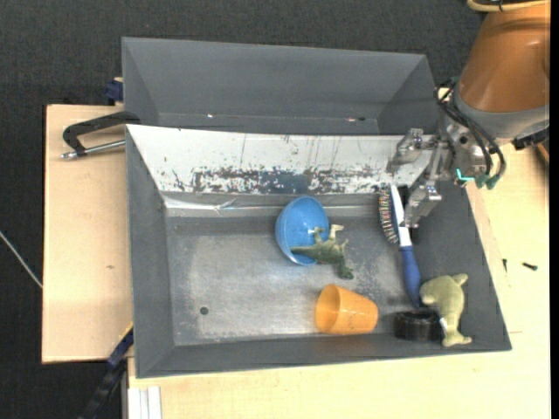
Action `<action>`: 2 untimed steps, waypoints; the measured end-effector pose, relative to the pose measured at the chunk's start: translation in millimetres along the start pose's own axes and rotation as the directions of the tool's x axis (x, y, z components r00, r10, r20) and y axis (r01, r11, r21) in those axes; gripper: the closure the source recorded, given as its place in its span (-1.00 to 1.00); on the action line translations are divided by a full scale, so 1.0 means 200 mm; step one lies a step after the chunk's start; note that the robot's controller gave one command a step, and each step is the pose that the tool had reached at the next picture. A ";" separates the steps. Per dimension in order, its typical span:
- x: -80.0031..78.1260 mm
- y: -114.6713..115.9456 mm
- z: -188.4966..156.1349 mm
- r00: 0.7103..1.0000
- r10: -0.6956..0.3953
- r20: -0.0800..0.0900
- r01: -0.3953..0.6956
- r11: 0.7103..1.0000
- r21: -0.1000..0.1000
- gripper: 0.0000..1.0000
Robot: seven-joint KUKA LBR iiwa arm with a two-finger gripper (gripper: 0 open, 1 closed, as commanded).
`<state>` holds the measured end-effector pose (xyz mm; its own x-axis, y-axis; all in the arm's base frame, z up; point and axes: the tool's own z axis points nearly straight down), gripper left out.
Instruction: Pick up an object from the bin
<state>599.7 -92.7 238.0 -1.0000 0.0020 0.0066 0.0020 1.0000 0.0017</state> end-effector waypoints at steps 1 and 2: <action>0.14 0.22 0.83 0.985 -0.174 0.010 0.174 0.985 0.003 -1.00; 0.13 0.22 0.81 0.984 -0.175 0.016 0.175 0.985 0.005 1.00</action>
Offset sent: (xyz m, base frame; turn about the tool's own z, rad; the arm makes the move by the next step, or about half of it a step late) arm -0.0301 0.0432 -0.1658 -0.1765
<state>573.0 -48.9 75.8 -0.9848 -0.1732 -0.0101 -0.1732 0.9849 -0.0017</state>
